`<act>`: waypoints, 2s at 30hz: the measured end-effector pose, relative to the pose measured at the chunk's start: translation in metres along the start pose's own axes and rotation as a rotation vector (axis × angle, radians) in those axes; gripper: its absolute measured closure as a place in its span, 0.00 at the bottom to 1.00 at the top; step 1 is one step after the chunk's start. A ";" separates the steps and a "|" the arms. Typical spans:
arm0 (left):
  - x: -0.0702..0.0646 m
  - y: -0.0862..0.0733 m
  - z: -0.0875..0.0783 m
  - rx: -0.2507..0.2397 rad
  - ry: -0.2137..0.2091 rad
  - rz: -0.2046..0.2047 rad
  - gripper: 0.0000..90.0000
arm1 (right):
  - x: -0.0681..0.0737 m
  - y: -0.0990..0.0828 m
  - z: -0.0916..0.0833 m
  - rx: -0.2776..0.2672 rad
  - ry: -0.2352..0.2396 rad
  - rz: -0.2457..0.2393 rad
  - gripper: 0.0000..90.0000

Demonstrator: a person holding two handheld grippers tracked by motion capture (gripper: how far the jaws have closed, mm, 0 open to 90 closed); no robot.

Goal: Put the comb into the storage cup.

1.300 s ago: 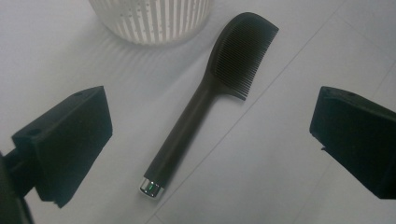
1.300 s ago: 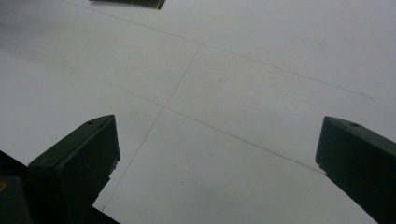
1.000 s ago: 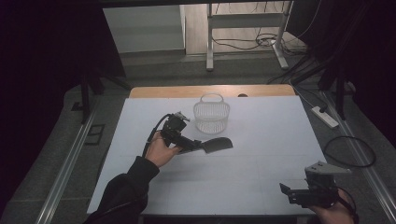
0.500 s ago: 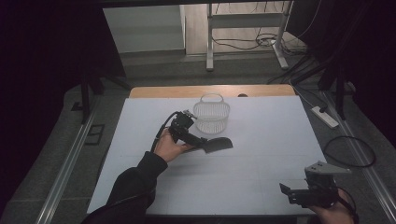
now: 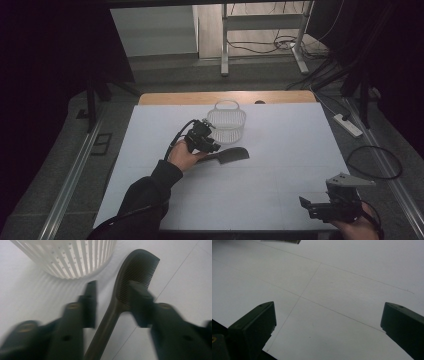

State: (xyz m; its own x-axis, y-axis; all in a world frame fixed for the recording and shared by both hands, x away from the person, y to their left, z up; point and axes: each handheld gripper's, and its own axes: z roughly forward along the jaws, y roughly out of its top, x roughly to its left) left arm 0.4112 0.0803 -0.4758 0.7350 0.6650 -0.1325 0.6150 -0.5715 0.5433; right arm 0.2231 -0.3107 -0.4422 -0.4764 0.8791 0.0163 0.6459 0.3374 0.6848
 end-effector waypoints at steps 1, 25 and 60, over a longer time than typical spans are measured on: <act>0.000 0.000 0.000 0.001 -0.003 0.004 0.90 | 0.000 0.000 0.000 0.001 0.001 -0.003 0.01; 0.011 -0.006 0.037 0.074 0.029 -0.013 0.99 | 0.000 0.000 0.001 0.011 0.007 -0.013 0.01; -0.017 -0.028 0.028 0.139 0.016 0.022 0.99 | 0.001 0.000 -0.001 -0.003 0.005 -0.019 0.02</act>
State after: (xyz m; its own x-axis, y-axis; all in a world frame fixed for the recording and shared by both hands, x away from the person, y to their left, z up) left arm 0.3897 0.0717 -0.5117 0.7449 0.6583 -0.1083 0.6330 -0.6463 0.4261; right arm 0.2219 -0.3097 -0.4420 -0.4916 0.8708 0.0071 0.6352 0.3530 0.6869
